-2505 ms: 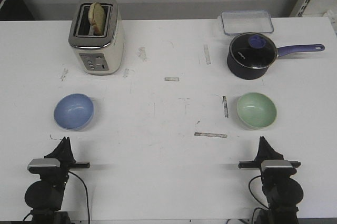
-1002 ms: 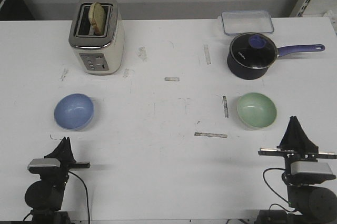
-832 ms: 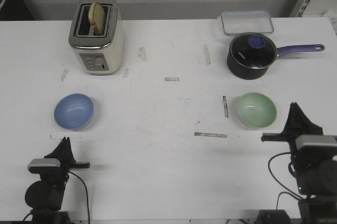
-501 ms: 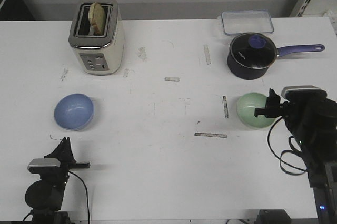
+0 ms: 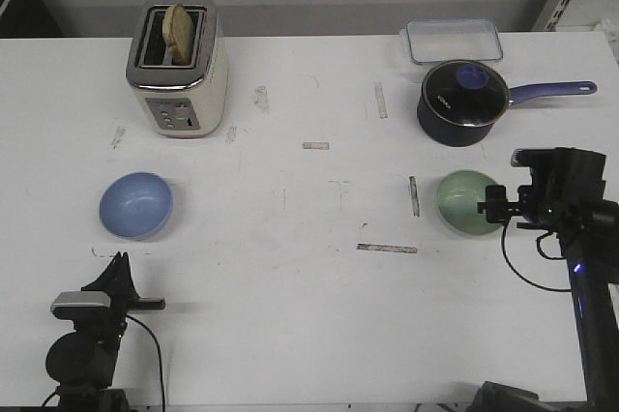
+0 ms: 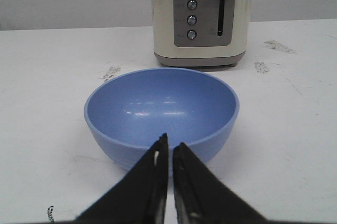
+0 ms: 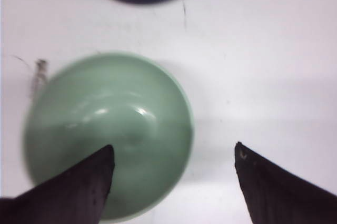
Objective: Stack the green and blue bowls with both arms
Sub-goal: 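Reach the right gripper down to the rim of the pale green bowl and grasp it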
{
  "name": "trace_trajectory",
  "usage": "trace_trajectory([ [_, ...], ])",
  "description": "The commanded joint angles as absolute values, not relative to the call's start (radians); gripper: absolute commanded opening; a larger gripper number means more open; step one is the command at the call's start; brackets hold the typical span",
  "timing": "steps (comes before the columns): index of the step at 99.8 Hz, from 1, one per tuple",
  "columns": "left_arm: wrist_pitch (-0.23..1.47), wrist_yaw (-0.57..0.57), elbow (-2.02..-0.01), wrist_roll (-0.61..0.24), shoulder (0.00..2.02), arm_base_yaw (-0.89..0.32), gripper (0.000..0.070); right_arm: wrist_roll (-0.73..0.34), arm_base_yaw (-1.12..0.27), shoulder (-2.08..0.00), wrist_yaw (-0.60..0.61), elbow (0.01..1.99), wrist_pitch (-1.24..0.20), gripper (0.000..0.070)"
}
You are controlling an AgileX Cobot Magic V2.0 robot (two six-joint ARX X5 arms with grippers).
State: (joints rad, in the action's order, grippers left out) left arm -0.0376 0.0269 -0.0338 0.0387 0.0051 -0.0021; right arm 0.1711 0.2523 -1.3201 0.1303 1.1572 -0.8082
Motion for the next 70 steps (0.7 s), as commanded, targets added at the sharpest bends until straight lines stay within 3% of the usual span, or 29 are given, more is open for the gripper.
trace_trajectory([
  [1, -0.046, 0.027, -0.014, 0.037, 0.003, -0.001, 0.0001, 0.193, 0.263, -1.37, 0.135, 1.177, -0.796, 0.0496],
  [35, -0.046, 0.027, -0.014, 0.037, 0.003, -0.001, 0.0002, 0.21, 0.268, -1.567, 0.139, 1.177, -0.733, 0.0471],
  [40, -0.047, 0.027, -0.014, 0.037, 0.003, -0.001, 0.0002, 0.21, 0.268, -1.575, 0.139, 1.177, -0.732, 0.0416],
  [52, -0.047, 0.027, -0.014, 0.037, 0.003, -0.001, 0.0002, 0.211, 0.268, -1.576, 0.139, 1.177, -0.719, 0.018],
  [63, -0.047, 0.027, -0.014, 0.037, 0.003, -0.001, 0.0002, 0.21, 0.268, -1.576, 0.139, 1.177, -0.718, 0.0009],
  [70, -0.047, 0.027, -0.014, 0.037, 0.003, -0.001, 0.0002, 0.211, 0.268, -1.575, 0.139, 1.178, -0.718, 0.0],
])
